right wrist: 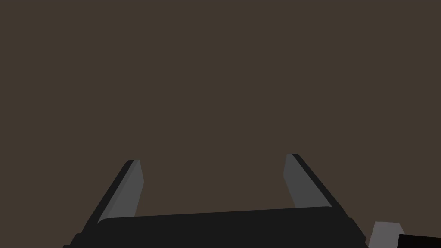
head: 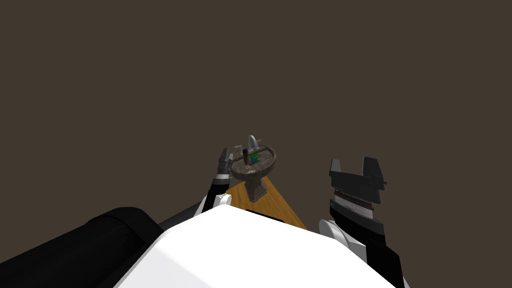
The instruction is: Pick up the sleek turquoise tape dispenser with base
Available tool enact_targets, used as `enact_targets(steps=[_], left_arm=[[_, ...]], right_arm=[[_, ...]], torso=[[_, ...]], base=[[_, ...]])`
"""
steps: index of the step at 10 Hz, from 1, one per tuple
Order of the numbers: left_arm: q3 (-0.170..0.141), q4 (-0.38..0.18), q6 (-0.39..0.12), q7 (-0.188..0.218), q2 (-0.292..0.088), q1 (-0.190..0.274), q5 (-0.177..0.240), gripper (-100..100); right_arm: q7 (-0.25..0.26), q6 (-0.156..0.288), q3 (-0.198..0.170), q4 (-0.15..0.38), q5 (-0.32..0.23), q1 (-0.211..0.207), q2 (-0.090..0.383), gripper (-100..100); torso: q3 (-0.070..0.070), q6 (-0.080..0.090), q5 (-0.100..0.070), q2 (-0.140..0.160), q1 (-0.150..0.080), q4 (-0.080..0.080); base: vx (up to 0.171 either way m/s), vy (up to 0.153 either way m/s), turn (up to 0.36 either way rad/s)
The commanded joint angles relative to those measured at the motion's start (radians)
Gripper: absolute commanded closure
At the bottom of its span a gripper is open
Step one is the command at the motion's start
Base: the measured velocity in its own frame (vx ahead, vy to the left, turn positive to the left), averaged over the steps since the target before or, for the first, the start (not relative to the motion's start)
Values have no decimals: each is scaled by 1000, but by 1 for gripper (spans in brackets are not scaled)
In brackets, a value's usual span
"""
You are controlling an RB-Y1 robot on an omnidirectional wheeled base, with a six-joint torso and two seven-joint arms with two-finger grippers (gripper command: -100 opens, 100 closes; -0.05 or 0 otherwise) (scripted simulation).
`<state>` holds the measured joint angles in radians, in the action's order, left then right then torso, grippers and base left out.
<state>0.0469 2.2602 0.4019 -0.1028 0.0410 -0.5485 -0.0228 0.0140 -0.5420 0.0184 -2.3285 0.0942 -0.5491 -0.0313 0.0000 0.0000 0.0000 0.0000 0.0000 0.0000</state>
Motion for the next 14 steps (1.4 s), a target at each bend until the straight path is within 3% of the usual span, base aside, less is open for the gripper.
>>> enact_targets(steps=[1,5,8,11,12,13,14], left_arm=[[-8,1,-18,5,-42,1,0,-100],[-59,10,-120,35,-150,4,0,-100],[-78,14,-173,46,-172,6,1,-100],[-124,22,-265,72,-208,9,3,-100],[-124,22,-273,72,-208,9,3,-100],[-150,26,-310,87,-224,12,5,-100],[-150,26,-329,87,-224,12,5,-100]], right_arm=[[0,0,0,0,0,0,0,0],[0,0,0,0,0,0,0,0],[0,0,0,0,0,0,0,0],[0,0,0,0,0,0,0,0],[0,0,0,0,0,0,0,0],[0,0,0,0,0,0,0,0],[0,0,0,0,0,0,0,0]], torso=[[0,0,0,0,0,0],[0,0,0,1,2,0],[1,0,0,1,1,0],[1,0,0,1,0,0],[1,0,0,1,0,0],[1,0,0,1,0,0],[1,0,0,1,0,0]], base=[[1,7,-43],[-9,20,-93],[-13,9,-55],[-16,2,-101],[-16,0,-61],[-21,-3,-111],[-20,-1,-68]])
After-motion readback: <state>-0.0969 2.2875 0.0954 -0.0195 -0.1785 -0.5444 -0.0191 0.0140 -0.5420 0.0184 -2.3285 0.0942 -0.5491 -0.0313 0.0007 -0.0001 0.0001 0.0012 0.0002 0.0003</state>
